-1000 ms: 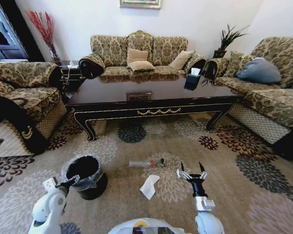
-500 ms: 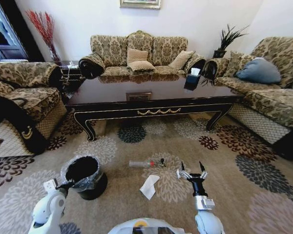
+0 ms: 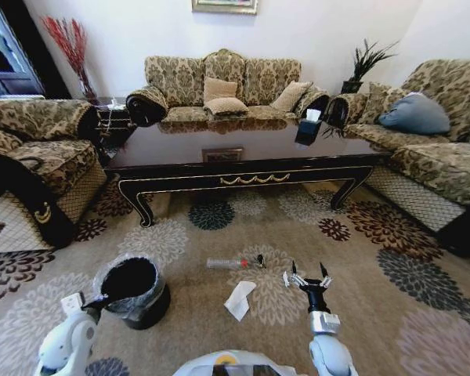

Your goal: Move to the front of the table and pick up the trash from the floor, then place it into the trash bin.

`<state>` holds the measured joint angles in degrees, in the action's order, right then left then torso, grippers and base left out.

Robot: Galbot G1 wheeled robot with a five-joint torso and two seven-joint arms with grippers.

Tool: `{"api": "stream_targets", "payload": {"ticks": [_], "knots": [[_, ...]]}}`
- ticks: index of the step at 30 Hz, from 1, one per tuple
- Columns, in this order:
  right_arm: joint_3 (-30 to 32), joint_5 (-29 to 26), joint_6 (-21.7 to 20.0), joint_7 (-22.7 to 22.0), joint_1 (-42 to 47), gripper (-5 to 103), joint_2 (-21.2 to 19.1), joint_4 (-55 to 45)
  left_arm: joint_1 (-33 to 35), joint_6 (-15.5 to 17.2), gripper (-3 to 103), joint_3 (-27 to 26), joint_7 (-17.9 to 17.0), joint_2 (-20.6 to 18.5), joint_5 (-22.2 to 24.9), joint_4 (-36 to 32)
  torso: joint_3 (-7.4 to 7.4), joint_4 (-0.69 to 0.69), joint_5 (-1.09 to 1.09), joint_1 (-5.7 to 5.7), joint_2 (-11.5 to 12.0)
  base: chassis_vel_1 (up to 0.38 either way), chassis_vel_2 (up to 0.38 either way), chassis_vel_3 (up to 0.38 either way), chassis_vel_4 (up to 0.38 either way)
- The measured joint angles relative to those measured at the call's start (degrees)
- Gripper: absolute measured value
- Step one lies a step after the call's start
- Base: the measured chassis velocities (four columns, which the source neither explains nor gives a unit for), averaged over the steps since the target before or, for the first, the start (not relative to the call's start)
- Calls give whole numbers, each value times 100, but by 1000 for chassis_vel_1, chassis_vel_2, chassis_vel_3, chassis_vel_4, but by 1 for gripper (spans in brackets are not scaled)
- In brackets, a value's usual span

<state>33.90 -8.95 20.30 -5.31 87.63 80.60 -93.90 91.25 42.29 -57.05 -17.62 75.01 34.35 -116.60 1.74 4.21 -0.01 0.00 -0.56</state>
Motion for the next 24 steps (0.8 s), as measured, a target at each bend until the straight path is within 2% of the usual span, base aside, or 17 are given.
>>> {"api": "stream_targets", "payload": {"ticks": [5,6,7,8,9,10,11,12,15,17,19,21,24], "knots": [[-37,-50,-74,11,-48,100,-31,87,50,0,2,-65,28,-1,9,-96,0,0,0,0,0,0,0,0,0],[-124,-139,-294,134,-205,100,-118,377,207,-3,2,-235,97,23,65,-425,0,1,3,0,0,0,0,0,0],[-165,-205,-344,158,-236,100,-141,435,238,-1,2,-283,97,43,102,-482,0,10,-6,0,0,0,0,0,0],[-165,-205,-344,158,-236,100,-141,435,238,-1,2,-283,97,43,102,-482,0,10,-6,0,0,0,0,0,0],[-290,-375,-477,204,-404,100,-197,760,353,2,2,-445,111,94,209,-787,0,-2,-13,0,0,0,0,0,0],[-349,-429,-520,233,-513,100,-207,957,410,2,2,-537,109,112,257,-986,1,2,6,0,0,0,0,0,0],[-384,-460,-548,268,-619,100,-207,1148,449,-1,2,-609,102,121,277,-1131,0,-2,17,0,0,0,0,0,0],[-384,-460,-548,268,-619,100,-207,1148,449,-1,2,-609,102,121,277,-1131,0,-2,17,0,0,0,0,0,0],[-407,-505,-553,314,-893,100,-190,1649,502,-13,2,-670,121,147,318,-1320,0,3,-4,0,0,0,0,0,0],[-426,-554,-533,328,-1025,100,-161,1930,505,-13,2,-673,89,160,291,-1341,0,5,3,0,0,0,0,0,0],[-432,-584,-495,335,-1130,100,-133,2138,506,-12,2,-650,83,174,271,-1341,0,1,4,0,0,0,0,0,0],[-429,-595,-428,336,-1276,100,-90,2405,502,-10,2,-592,89,194,248,-1340,0,1,-4,0,0,0,0,0,0],[-422,-596,-385,336,-1409,100,-52,2647,489,-10,2,-560,88,203,217,-1344,0,2,4,0,0,0,0,0,0]]}}
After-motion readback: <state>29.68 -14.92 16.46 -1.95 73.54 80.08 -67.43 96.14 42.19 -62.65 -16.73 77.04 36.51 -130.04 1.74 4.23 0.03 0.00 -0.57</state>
